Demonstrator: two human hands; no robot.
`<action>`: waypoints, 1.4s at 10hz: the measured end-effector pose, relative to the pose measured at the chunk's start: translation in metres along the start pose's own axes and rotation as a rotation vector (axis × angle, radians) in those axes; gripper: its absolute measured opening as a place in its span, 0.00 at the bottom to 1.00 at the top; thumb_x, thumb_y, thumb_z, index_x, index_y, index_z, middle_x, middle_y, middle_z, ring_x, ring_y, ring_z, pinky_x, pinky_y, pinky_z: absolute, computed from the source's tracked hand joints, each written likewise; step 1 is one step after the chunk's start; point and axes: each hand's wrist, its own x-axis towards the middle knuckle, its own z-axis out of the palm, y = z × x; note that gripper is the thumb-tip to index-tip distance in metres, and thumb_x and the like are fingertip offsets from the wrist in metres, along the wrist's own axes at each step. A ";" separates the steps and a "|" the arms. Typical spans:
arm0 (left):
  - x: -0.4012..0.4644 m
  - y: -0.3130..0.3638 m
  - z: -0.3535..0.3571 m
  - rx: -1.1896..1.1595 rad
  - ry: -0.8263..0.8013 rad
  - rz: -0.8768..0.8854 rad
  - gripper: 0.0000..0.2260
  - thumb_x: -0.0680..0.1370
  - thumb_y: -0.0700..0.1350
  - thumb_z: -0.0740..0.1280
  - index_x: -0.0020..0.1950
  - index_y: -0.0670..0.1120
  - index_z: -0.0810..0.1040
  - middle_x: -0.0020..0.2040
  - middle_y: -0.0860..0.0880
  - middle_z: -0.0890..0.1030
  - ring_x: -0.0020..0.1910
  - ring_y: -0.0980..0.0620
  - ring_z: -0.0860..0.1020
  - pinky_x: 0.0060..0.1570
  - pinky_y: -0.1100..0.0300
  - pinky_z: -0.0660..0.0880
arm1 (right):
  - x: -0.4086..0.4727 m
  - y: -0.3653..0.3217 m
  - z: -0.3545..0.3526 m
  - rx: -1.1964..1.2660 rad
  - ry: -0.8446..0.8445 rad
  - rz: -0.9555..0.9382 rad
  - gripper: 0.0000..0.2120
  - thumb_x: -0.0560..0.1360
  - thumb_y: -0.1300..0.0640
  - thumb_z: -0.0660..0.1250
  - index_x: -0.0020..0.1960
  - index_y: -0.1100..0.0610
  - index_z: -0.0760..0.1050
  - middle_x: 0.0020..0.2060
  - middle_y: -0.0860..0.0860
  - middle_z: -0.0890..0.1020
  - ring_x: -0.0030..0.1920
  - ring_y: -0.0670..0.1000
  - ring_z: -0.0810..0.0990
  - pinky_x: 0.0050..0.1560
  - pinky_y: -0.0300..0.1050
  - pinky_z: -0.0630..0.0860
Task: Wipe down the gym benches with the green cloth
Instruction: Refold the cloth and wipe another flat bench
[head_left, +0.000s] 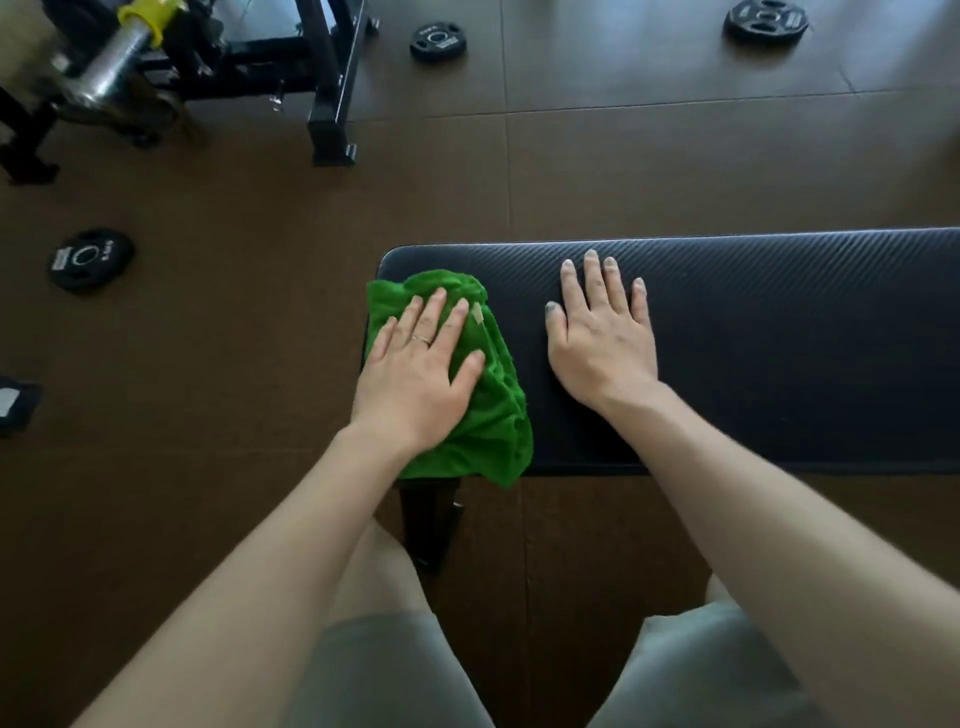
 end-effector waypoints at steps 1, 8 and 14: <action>0.051 -0.009 -0.006 0.011 0.051 -0.057 0.28 0.86 0.62 0.46 0.85 0.57 0.46 0.86 0.54 0.44 0.84 0.53 0.42 0.82 0.52 0.41 | -0.002 0.003 0.008 -0.037 0.046 -0.001 0.30 0.85 0.43 0.42 0.85 0.51 0.46 0.84 0.51 0.45 0.83 0.50 0.40 0.82 0.55 0.37; 0.060 -0.025 -0.009 -0.226 0.089 -0.245 0.27 0.85 0.62 0.50 0.85 0.59 0.52 0.86 0.53 0.49 0.83 0.45 0.53 0.77 0.43 0.60 | -0.002 0.000 0.010 -0.074 0.073 0.004 0.30 0.85 0.43 0.42 0.85 0.52 0.47 0.84 0.53 0.47 0.84 0.52 0.43 0.82 0.55 0.39; -0.081 0.029 0.043 -0.087 0.321 -0.325 0.25 0.87 0.55 0.49 0.83 0.48 0.61 0.82 0.41 0.62 0.79 0.37 0.62 0.78 0.42 0.59 | -0.003 0.004 0.000 -0.013 -0.030 -0.032 0.29 0.86 0.45 0.43 0.85 0.52 0.47 0.84 0.53 0.46 0.84 0.52 0.41 0.82 0.55 0.37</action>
